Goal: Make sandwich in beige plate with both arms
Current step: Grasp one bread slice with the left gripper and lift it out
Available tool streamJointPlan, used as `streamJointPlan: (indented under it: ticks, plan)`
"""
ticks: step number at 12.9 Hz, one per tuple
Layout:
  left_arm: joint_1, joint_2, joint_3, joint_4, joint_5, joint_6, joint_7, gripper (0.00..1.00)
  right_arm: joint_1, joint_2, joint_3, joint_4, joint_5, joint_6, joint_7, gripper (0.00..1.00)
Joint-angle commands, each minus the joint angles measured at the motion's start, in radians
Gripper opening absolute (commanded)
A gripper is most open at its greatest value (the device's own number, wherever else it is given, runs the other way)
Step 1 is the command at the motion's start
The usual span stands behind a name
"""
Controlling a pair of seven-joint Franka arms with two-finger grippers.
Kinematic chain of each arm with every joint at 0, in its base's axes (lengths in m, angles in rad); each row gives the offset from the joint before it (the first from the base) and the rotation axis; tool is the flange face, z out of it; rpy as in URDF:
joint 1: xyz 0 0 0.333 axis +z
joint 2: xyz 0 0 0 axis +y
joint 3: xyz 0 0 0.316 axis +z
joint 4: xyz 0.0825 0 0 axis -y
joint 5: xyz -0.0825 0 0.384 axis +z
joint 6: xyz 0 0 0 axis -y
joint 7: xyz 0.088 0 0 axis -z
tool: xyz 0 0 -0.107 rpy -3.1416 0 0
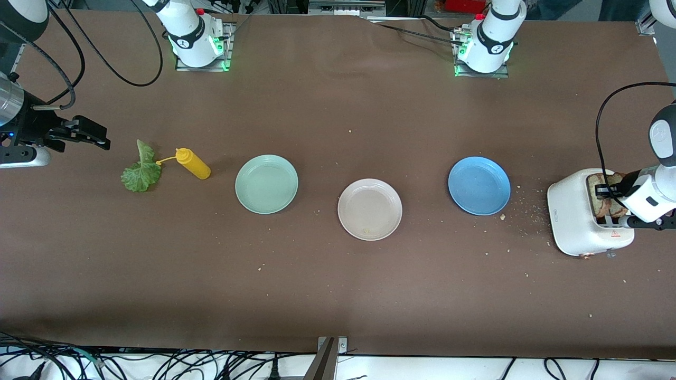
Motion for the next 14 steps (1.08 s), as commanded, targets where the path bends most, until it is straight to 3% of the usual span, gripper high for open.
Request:
streamJointPlan:
  ticks: [1, 5, 8, 11, 14]
  plan:
    - [-0.008, -0.028, -0.028, 0.015, 0.033, -0.026, 0.008, 0.00, -0.012, 0.001, 0.005, 0.008, 0.017, -0.014, -0.008, 1.00]
    - [-0.017, -0.092, -0.033, 0.037, 0.107, -0.104, 0.014, 0.00, -0.012, 0.001, 0.004, 0.008, 0.017, -0.014, -0.008, 1.00]
    - [-0.021, -0.103, -0.060, 0.109, 0.107, -0.170, 0.031, 0.00, -0.012, 0.001, 0.004, 0.008, 0.017, -0.014, -0.008, 1.00]
    - [-0.024, -0.101, -0.197, 0.175, 0.107, -0.196, 0.026, 0.00, -0.012, 0.001, 0.004, 0.008, 0.017, -0.014, -0.008, 1.00]
    - [-0.035, -0.088, -0.370, 0.174, 0.079, -0.196, 0.025, 0.00, -0.012, 0.001, 0.005, 0.008, 0.017, -0.014, -0.008, 1.00]
